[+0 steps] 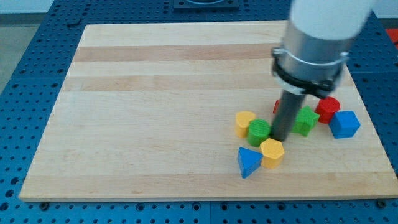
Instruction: Nudge the green star a bit right
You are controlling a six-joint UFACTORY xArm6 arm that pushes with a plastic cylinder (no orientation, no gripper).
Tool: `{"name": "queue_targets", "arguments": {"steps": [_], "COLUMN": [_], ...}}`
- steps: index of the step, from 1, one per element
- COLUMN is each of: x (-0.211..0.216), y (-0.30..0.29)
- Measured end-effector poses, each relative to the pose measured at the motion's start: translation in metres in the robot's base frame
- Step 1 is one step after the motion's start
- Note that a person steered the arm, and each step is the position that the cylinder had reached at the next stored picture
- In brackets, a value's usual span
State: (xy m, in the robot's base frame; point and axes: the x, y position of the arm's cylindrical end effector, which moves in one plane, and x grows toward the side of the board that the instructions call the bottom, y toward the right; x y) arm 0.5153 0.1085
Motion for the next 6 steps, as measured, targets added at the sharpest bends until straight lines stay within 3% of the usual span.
{"name": "queue_targets", "arguments": {"steps": [1,4,6], "x": [-0.013,0.013,0.016], "y": [-0.024,0.075,0.091]}}
